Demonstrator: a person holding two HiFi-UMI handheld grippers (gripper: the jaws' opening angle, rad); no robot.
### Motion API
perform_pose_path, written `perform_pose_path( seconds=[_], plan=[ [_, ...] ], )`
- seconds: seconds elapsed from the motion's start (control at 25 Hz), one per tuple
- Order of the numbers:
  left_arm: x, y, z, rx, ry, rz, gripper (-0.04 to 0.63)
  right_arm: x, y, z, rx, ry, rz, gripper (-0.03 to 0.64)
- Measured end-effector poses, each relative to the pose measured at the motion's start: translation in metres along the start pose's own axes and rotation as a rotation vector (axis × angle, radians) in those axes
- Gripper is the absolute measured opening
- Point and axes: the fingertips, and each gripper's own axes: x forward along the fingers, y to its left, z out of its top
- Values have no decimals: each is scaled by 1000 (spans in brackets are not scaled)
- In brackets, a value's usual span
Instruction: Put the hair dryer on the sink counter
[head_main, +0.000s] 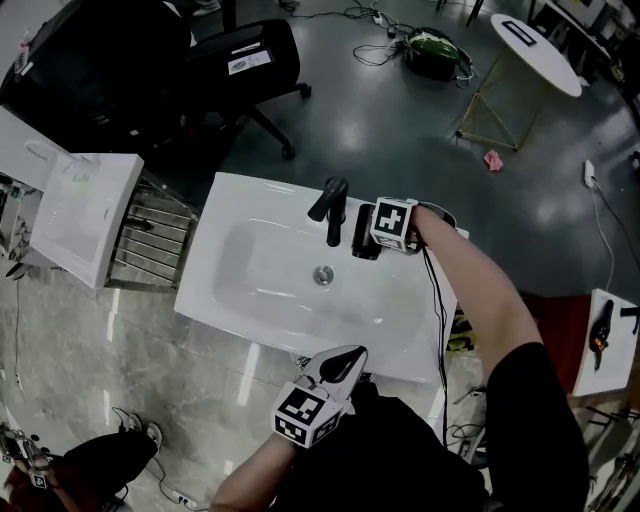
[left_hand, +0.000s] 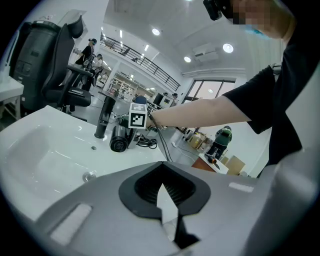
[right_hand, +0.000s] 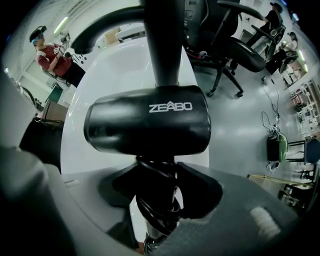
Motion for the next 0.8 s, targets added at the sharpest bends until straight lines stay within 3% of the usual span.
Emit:
perform_pose_path(
  seconds=[0.6,0.8],
  plan=[
    [-8,-7,-3,16,-13,25,3,-23,-6,-8,142,-188,-71,241],
    [-9,-13,-2,32,-22,38,3,-52,-6,-6,171,-335,-117,241]
  ],
)
